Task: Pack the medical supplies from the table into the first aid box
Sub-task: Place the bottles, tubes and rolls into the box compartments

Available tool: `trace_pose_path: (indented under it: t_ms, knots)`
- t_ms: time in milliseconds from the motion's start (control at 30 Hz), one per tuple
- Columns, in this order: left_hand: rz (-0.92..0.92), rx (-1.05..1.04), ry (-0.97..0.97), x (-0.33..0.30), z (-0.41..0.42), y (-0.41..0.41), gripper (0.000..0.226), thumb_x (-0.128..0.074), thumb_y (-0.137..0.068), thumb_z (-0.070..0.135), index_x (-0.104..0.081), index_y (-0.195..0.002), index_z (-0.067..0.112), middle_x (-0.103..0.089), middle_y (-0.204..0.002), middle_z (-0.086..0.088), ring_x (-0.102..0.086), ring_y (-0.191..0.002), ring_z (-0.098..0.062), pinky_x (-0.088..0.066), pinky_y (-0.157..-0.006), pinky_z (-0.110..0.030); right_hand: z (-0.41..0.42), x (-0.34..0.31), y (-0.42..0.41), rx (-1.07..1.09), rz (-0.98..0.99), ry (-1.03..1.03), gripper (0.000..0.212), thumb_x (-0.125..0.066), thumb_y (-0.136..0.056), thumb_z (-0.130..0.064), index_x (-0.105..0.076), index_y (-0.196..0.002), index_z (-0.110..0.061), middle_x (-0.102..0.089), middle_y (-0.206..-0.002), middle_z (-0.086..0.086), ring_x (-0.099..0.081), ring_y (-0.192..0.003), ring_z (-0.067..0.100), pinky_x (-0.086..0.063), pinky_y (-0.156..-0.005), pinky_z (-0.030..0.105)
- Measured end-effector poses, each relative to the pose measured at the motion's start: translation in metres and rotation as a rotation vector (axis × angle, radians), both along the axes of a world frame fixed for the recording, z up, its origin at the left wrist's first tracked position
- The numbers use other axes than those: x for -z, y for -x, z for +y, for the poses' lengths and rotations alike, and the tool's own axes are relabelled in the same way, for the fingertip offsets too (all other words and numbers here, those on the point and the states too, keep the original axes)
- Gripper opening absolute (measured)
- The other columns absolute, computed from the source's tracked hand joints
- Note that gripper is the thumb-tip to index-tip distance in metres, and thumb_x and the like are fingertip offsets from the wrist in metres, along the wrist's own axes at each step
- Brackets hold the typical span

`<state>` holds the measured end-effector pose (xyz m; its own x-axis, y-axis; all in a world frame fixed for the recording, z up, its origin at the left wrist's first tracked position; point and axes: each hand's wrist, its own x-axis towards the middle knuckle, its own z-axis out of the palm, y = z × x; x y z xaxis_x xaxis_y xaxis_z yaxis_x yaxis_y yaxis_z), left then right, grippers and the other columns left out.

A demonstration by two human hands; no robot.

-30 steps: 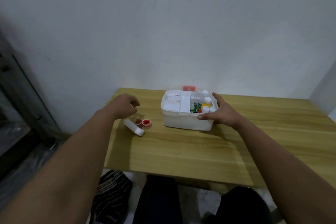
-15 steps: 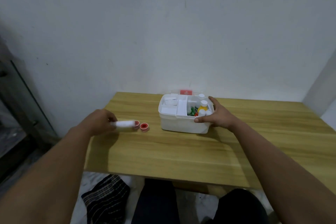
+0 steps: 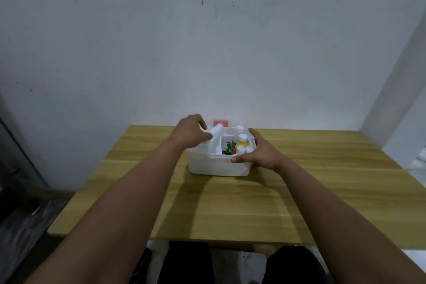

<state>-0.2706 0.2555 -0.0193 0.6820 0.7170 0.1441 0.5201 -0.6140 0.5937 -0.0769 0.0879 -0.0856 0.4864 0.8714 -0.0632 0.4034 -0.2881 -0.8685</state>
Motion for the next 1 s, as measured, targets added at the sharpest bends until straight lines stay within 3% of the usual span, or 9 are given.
trace_pose_path:
  t_ms: [133,233,400,500,600,700,800,1000]
  knots:
    - [0.103,-0.015,-0.084,0.015,-0.013,-0.017,0.019,-0.078,-0.082,0.029,-0.070,-0.086,0.011,-0.068,-0.085,0.000,-0.065,-0.082,-0.019,-0.047,-0.063,-0.029,0.001,0.002,-0.001,0.003,0.018,-0.012,0.128,-0.101,-0.060,-0.030,-0.022,-0.160,-0.027,-0.056,-0.134,-0.011,-0.062,-0.118,0.016,-0.059,-0.088,0.035]
    - [0.127,-0.013,-0.117,0.021,-0.015,-0.018,0.016,-0.074,-0.085,0.027,-0.074,-0.081,0.011,-0.071,-0.080,-0.002,-0.067,-0.078,-0.019,-0.048,-0.062,-0.029,0.001,0.003,0.001,0.014,0.022,-0.013,0.143,-0.103,-0.049,-0.042,-0.018,-0.163,-0.028,-0.053,-0.145,-0.008,-0.058,-0.127,0.020,-0.057,-0.099,0.046]
    - [-0.092,-0.099,-0.034,0.019,0.005,-0.006,0.017,-0.067,-0.089,0.031,-0.077,-0.086,0.017,-0.074,-0.088,0.004,-0.067,-0.080,-0.013,-0.057,-0.074,-0.033,0.001,0.005,0.000,-0.003,0.028,-0.018,0.136,-0.101,-0.057,-0.034,-0.016,-0.163,-0.027,-0.051,-0.140,-0.010,-0.056,-0.126,0.020,-0.056,-0.100,0.043]
    - [-0.148,-0.223,-0.105,0.021,0.027,0.020,0.016,-0.060,-0.088,0.027,-0.075,-0.092,0.021,-0.073,-0.095,0.004,-0.066,-0.087,-0.018,-0.057,-0.078,-0.036,0.002,0.005,0.000,0.014,0.025,-0.010,0.143,-0.102,-0.050,-0.043,-0.016,-0.163,-0.030,-0.051,-0.145,-0.009,-0.056,-0.129,0.020,-0.055,-0.103,0.047]
    - [0.104,-0.262,-0.046,0.033,0.053,0.054,0.024,-0.063,-0.084,0.029,-0.070,-0.107,0.025,-0.071,-0.101,0.003,-0.066,-0.091,-0.019,-0.056,-0.082,-0.038,0.001,0.004,0.002,0.022,0.027,-0.005,0.149,-0.102,-0.043,-0.050,-0.015,-0.164,-0.033,-0.050,-0.148,-0.008,-0.057,-0.129,0.021,-0.055,-0.102,0.049]
    - [0.429,-0.241,0.099,0.054,0.062,0.084,0.067,-0.077,-0.066,0.050,-0.065,-0.124,0.020,-0.068,-0.109,0.002,-0.065,-0.100,-0.019,-0.055,-0.090,-0.038,0.002,0.003,0.001,0.018,0.031,-0.008,0.151,-0.102,-0.042,-0.052,-0.015,-0.163,-0.033,-0.050,-0.149,-0.007,-0.056,-0.129,0.022,-0.055,-0.103,0.049]
    - [0.451,-0.247,0.123,0.075,0.061,0.099,0.095,-0.079,-0.046,0.069,-0.065,-0.128,0.023,-0.067,-0.124,0.002,-0.062,-0.108,-0.020,-0.052,-0.093,-0.037,0.002,0.003,0.001,0.016,0.032,-0.007,0.148,-0.103,-0.046,-0.049,-0.015,-0.163,-0.033,-0.051,-0.148,-0.007,-0.057,-0.129,0.021,-0.055,-0.102,0.048]
    - [0.300,-0.209,0.081,0.086,0.059,0.096,0.069,-0.087,-0.062,0.055,-0.069,-0.122,0.024,-0.070,-0.117,0.000,-0.064,-0.102,-0.019,-0.054,-0.091,-0.037,0.001,0.003,0.001,0.011,0.050,-0.021,0.141,-0.102,-0.053,-0.039,-0.015,-0.164,-0.031,-0.052,-0.142,-0.009,-0.057,-0.126,0.019,-0.055,-0.102,0.045]
